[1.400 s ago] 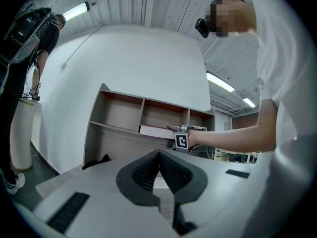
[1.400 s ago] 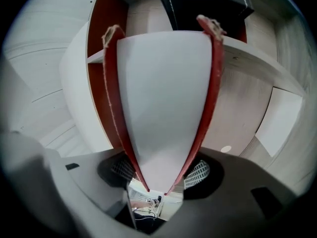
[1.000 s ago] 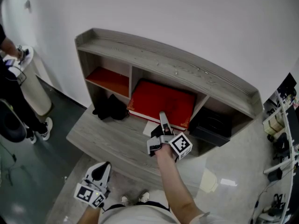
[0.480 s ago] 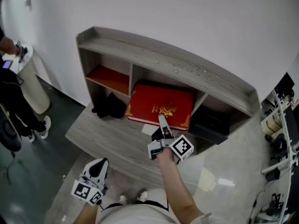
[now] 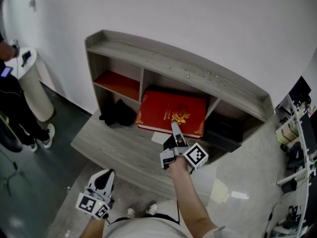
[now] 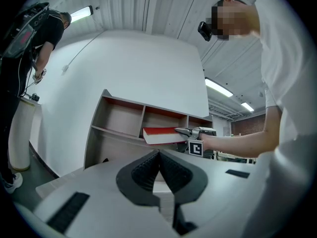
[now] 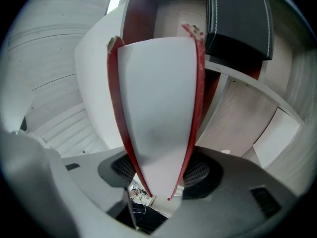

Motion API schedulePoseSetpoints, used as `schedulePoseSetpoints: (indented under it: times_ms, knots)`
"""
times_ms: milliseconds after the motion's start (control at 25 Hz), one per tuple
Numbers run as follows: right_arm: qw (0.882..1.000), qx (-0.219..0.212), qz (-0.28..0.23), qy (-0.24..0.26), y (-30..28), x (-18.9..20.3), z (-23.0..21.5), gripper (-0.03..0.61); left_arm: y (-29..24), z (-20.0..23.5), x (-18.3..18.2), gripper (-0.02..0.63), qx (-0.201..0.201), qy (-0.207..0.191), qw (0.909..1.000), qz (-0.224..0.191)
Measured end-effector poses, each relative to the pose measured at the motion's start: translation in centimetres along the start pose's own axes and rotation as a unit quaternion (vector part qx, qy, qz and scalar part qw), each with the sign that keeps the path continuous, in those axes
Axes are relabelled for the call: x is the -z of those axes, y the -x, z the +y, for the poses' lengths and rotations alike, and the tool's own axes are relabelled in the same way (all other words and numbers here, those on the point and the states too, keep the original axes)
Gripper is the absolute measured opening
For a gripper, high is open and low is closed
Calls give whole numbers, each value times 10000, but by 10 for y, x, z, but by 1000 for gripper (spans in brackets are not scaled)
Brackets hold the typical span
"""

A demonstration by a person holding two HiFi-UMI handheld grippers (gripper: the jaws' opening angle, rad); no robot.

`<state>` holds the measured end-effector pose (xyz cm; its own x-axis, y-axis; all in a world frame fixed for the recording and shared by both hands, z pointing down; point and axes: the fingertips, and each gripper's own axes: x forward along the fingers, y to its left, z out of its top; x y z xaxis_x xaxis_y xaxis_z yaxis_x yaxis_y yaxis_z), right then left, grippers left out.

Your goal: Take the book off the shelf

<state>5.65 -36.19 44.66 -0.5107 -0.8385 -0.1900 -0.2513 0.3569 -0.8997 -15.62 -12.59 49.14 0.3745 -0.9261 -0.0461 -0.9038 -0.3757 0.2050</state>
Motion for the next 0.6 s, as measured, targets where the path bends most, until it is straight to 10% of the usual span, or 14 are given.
schedulePoseSetpoints:
  times_ms: [600]
  knots:
    - [10000, 45, -77, 7, 11, 1, 0, 256, 18, 7, -1, 17, 5, 9, 10000, 16]
